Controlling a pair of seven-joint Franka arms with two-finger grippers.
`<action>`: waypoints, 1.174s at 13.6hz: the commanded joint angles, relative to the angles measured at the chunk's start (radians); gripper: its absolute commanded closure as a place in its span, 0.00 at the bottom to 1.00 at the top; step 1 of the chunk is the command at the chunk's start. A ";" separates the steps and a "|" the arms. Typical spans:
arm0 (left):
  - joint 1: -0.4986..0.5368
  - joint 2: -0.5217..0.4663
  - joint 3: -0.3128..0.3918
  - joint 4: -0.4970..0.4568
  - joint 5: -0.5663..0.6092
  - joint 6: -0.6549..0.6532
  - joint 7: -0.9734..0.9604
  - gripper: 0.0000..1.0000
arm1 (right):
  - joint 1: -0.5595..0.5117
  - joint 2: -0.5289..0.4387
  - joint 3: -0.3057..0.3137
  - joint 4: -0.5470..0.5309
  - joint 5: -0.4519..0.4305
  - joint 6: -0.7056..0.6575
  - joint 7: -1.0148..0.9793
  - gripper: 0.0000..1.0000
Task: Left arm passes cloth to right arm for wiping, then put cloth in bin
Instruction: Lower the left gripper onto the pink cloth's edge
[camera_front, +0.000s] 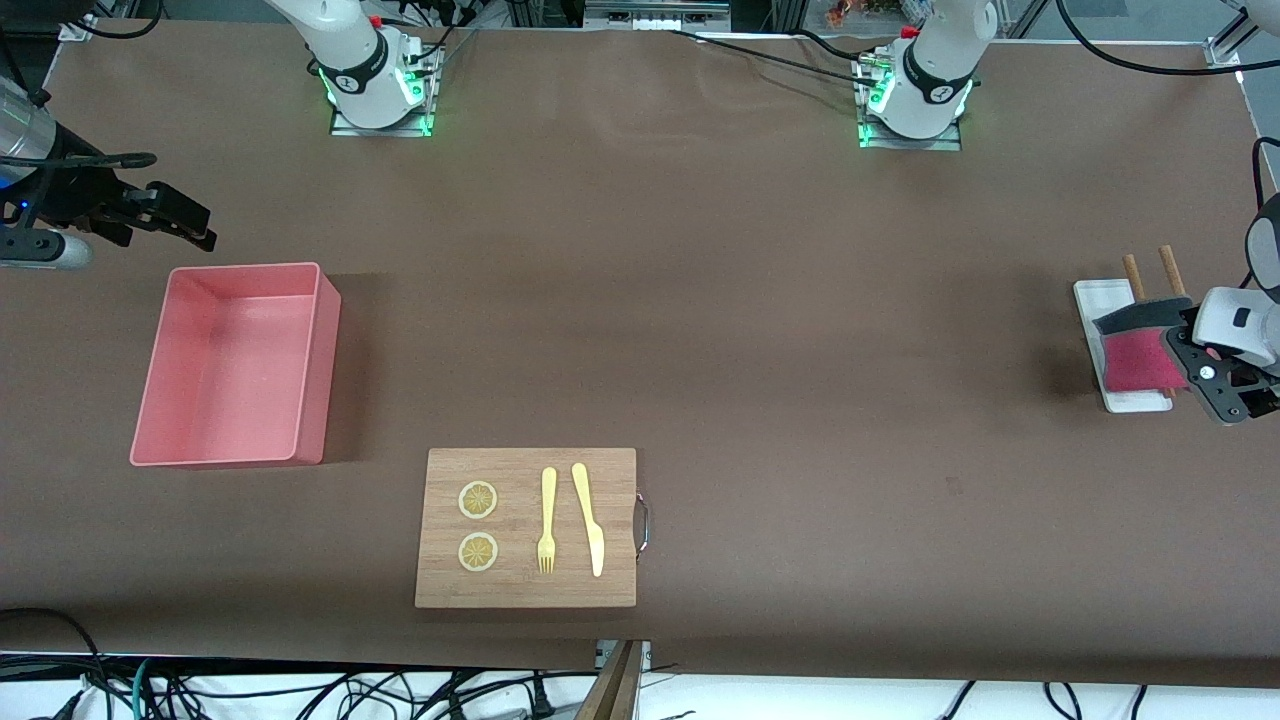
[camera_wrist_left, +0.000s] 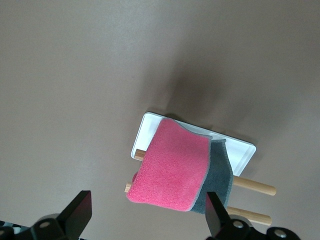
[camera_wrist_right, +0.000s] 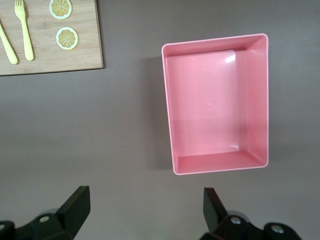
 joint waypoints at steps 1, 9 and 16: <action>0.021 -0.004 -0.010 -0.003 0.020 0.026 0.068 0.00 | -0.002 0.003 0.004 0.019 -0.004 -0.013 -0.002 0.00; 0.040 -0.008 -0.015 -0.049 -0.026 0.040 0.168 0.00 | -0.004 0.003 0.004 0.019 -0.004 -0.015 -0.002 0.00; 0.167 0.025 -0.013 -0.224 -0.014 0.415 0.285 0.00 | -0.004 0.003 0.004 0.019 -0.004 -0.015 -0.003 0.00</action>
